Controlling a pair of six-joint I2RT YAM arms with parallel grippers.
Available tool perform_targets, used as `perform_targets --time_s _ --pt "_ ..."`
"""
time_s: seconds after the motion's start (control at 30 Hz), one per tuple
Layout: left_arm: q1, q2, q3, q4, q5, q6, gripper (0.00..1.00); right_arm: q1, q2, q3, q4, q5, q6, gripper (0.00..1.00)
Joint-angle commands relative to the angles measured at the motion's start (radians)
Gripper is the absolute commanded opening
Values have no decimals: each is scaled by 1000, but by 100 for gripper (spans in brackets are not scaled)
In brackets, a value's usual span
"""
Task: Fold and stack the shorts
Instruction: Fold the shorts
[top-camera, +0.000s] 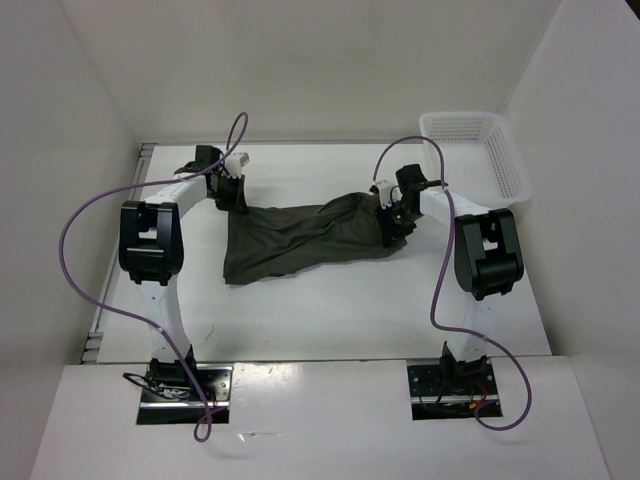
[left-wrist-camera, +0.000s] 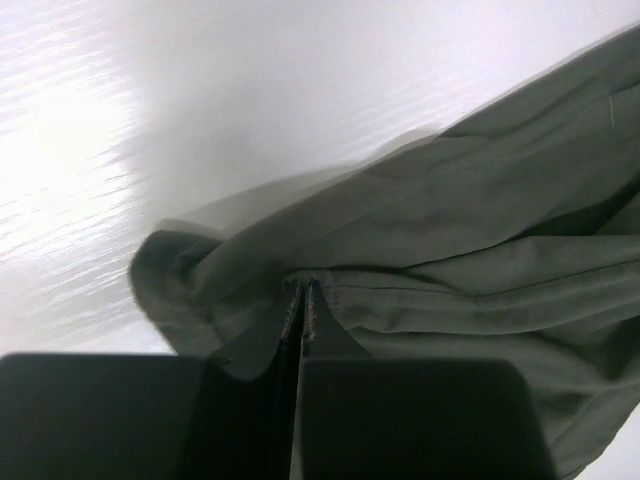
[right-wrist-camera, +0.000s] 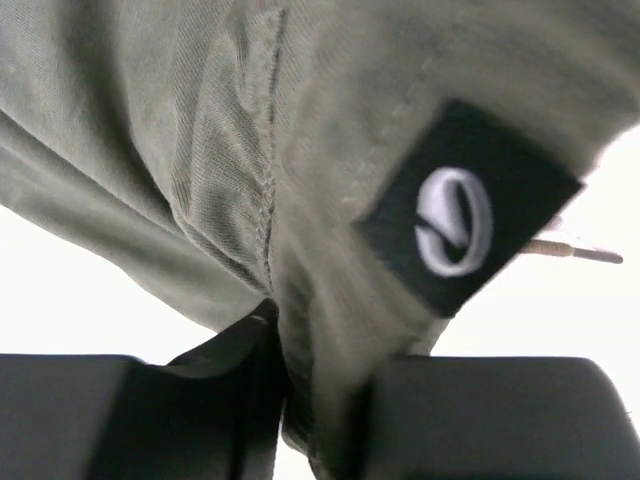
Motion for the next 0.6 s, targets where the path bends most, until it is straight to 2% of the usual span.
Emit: perform_targets --time_s 0.0,0.03,0.13,0.3,0.33,0.37,0.4,0.47,0.5,0.57 --pt "44 -70 56 22 0 4 0 -3 -6 17 20 12 -16 24" --pt "73 -70 92 13 0 4 0 -3 -7 17 20 12 -16 17" --pt "112 -70 134 -8 -11 4 0 -3 -7 17 20 12 -38 11" --pt "122 -70 121 12 -54 4 0 -3 -16 8 2 12 -59 11" --pt "122 -54 120 12 -63 4 0 -3 -16 7 1 12 -59 17" --pt "122 -32 120 12 -63 4 2 -3 -16 7 1 12 -59 32" --pt "110 -23 120 3 -63 4 8 -3 -16 18 -11 2 -70 53" --pt "87 -11 108 -7 -54 4 36 -3 -16 35 -11 -23 -70 81" --pt "87 -11 99 -7 -54 4 48 -3 -25 59 -23 -37 -70 85" --pt "78 -21 88 -7 -42 4 56 -3 -36 110 -35 -85 -70 91"
